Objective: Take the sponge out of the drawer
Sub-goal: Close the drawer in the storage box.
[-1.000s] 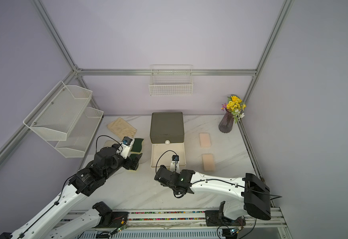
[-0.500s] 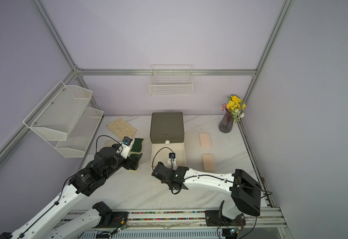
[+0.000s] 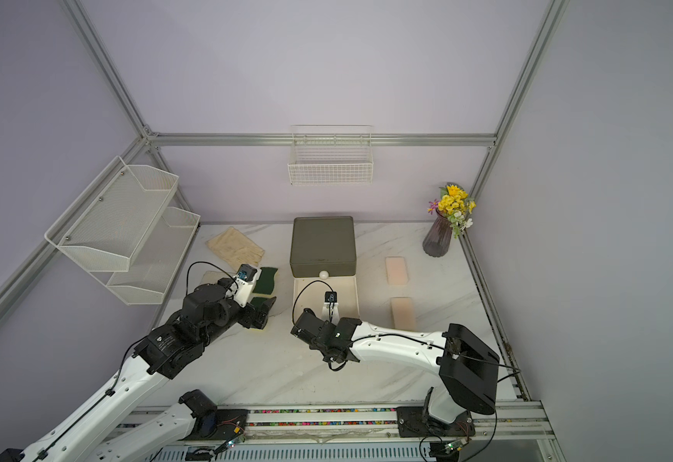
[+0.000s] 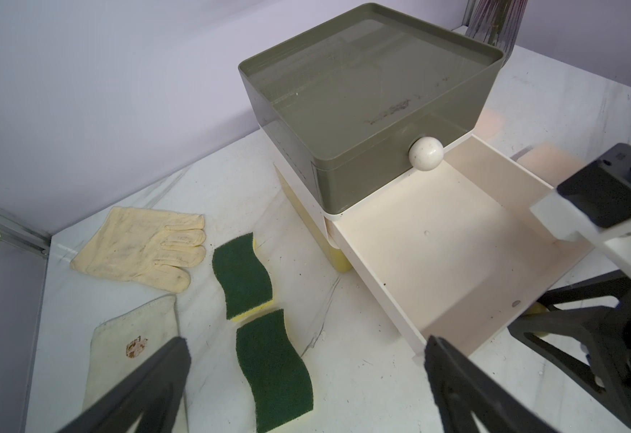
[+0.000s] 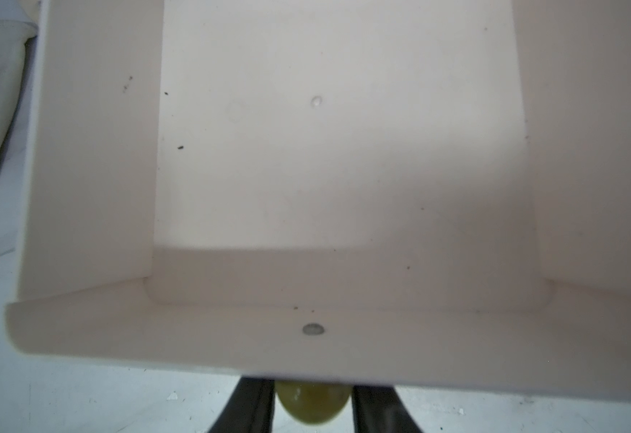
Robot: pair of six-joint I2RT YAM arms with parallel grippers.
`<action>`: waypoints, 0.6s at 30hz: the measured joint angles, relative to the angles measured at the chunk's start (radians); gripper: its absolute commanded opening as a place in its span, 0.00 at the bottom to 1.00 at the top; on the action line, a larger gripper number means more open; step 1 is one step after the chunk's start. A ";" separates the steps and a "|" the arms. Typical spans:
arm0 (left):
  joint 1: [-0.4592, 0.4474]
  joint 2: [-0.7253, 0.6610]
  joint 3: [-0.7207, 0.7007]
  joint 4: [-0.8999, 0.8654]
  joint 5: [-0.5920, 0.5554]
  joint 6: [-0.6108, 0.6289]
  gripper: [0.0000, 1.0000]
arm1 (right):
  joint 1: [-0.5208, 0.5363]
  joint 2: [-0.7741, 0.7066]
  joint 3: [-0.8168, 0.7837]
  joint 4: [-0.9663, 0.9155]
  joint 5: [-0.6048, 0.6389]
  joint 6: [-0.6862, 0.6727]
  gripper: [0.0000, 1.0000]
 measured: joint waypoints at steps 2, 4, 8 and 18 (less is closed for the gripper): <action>0.000 0.000 0.000 0.000 0.003 0.000 1.00 | -0.007 0.006 0.008 0.001 -0.003 -0.007 0.19; 0.001 0.000 0.000 0.000 0.005 0.000 1.00 | -0.014 0.011 0.014 0.000 -0.014 -0.013 0.17; 0.005 0.000 0.000 0.000 0.006 0.000 1.00 | -0.033 0.028 0.037 0.006 -0.020 -0.035 0.15; 0.006 0.000 0.000 0.002 0.009 0.000 1.00 | -0.130 0.103 0.104 0.087 -0.007 -0.132 0.14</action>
